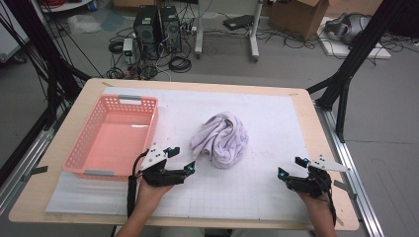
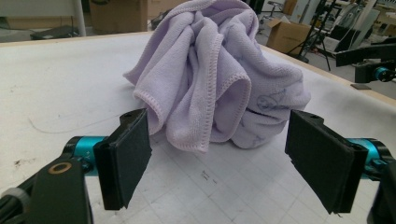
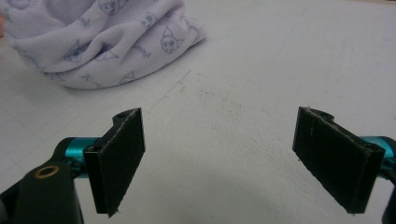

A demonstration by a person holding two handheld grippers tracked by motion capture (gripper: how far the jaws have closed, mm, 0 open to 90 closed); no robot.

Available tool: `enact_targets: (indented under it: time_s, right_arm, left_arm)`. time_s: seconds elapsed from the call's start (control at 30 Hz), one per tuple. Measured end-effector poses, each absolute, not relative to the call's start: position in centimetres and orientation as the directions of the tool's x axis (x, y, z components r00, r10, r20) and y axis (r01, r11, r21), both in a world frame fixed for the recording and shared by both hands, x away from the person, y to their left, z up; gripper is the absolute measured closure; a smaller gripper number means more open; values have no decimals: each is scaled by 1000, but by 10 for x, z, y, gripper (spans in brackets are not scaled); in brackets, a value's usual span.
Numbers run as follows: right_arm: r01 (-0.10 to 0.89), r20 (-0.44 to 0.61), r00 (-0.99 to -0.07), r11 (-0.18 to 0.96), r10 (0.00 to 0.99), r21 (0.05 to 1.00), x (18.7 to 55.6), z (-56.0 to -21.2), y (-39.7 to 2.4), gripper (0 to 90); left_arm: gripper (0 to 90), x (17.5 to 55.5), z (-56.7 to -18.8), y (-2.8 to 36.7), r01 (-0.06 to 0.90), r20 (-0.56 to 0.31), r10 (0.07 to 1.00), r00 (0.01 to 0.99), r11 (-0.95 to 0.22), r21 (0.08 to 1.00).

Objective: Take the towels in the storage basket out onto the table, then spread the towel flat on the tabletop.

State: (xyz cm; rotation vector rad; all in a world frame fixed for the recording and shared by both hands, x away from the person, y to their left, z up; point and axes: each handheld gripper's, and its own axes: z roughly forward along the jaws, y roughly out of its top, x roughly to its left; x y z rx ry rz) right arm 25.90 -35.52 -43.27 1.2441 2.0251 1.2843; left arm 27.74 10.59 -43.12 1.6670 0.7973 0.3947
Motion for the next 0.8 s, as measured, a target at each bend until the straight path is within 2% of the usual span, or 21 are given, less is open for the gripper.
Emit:
enact_targets:
  time_s: [0.23, 0.5, 0.63, 0.73, 0.8]
  right_arm:
    - [463, 96, -506, 176, 857, 869, 261, -434, -353, 157]
    - [499, 92, -538, 228, 838, 836, 271, -441, -336, 163]
    - [512, 106, -565, 247, 819, 823, 280, -442, -325, 243]
    - [524, 120, -600, 275, 791, 806, 288, -444, -314, 370]
    - [518, 124, -617, 282, 777, 807, 292, -445, -307, 419]
  left_arm:
    - [242, 280, -433, 108, 301, -174, 688, 705, -67, 951]
    - [340, 281, -434, 108, 318, -193, 665, 721, -72, 945]
    - [392, 284, -433, 105, 324, -200, 655, 728, -72, 943]
    - [425, 290, -428, 101, 325, -203, 647, 735, -74, 943]
    - [438, 294, -427, 97, 334, -211, 642, 738, -75, 940]
